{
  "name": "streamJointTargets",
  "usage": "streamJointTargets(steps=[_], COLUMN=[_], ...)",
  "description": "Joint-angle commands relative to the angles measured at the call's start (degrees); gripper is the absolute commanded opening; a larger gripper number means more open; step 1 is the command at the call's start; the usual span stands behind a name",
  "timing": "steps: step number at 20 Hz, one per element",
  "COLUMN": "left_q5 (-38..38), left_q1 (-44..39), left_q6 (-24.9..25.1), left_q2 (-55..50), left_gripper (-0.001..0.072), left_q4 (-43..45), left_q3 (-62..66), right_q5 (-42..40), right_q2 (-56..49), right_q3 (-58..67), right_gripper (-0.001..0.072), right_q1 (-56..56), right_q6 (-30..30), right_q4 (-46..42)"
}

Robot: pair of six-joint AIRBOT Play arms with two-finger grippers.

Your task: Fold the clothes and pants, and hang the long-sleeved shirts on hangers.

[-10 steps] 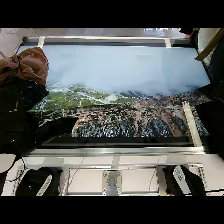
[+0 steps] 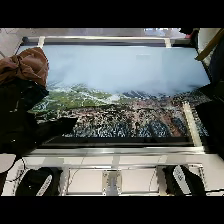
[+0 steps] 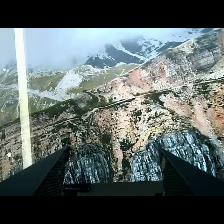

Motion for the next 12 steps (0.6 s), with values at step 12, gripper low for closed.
streamJointTargets(steps=[12], left_q5=[-3.3], left_q1=[20.2], left_q6=[-7.6], left_q2=[-10.0], left_gripper=[0.0697], left_q4=[60.2], left_q3=[10.6], right_q5=[-21.5], right_q2=[-0.2], right_q3=[0.1], right_gripper=[0.0626], right_q1=[0.0], right_q6=[0.0], right_q4=[0.0])
